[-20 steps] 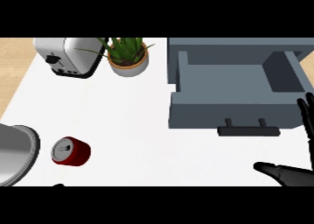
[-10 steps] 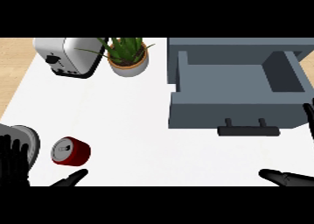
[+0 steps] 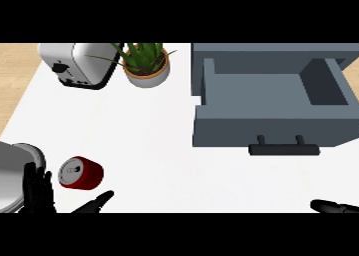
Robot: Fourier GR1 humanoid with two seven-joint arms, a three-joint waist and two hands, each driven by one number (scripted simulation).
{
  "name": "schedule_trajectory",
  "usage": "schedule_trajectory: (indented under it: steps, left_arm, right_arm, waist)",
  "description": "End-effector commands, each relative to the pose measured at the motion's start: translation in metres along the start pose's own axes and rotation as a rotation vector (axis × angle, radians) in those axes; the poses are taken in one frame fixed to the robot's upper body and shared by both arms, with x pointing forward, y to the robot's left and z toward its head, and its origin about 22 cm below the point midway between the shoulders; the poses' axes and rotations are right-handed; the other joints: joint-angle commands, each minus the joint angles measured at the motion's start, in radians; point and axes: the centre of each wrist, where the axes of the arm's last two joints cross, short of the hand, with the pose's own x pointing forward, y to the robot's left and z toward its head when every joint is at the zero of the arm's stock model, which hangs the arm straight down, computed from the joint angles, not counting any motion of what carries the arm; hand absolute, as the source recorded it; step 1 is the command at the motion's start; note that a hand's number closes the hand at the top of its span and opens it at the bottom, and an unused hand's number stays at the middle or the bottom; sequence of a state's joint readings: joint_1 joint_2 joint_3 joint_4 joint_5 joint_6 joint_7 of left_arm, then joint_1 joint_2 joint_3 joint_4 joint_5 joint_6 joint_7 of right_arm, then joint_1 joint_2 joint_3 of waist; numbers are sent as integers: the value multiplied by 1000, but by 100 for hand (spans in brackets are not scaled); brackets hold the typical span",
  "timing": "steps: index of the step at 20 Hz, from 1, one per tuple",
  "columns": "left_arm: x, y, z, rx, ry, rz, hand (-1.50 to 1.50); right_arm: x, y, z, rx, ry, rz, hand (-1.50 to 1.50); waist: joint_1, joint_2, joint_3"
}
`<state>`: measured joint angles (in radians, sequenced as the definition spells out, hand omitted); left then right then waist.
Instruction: Pick up the can, place it into the drawer and close the drawer
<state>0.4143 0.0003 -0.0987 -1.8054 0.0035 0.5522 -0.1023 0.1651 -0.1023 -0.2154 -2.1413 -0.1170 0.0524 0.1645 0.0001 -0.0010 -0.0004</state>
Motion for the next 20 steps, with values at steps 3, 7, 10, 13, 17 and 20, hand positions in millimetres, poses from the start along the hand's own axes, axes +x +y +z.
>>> schedule_trajectory:
  steps: [3,7,10,13,17,20]
  left_arm:
    - [-44,2,-6,38,15,-8,-150]
    - [-41,22,-16,46,49,16,-150]
    - [-65,21,-24,51,48,-6,-150]
    - [-79,-5,-33,61,48,-7,-150]
    - [-99,9,-31,61,81,18,-150]
    - [-112,22,-48,81,95,30,-150]
  right_arm:
    - [15,-5,1,0,-4,-2,-150]
    - [13,3,11,-8,13,-12,-150]
    - [20,-9,12,4,-6,-8,-150]
    - [10,-6,-8,-12,7,-4,-150]
    - [12,-2,16,-25,7,-1,-150]
    - [22,2,21,8,1,26,-150]
  waist:
    - [0,0,0]
    - [0,0,0]
    - [-1,0,0]
    - [0,1,0]
    - [-2,0,0]
    - [-4,1,0]
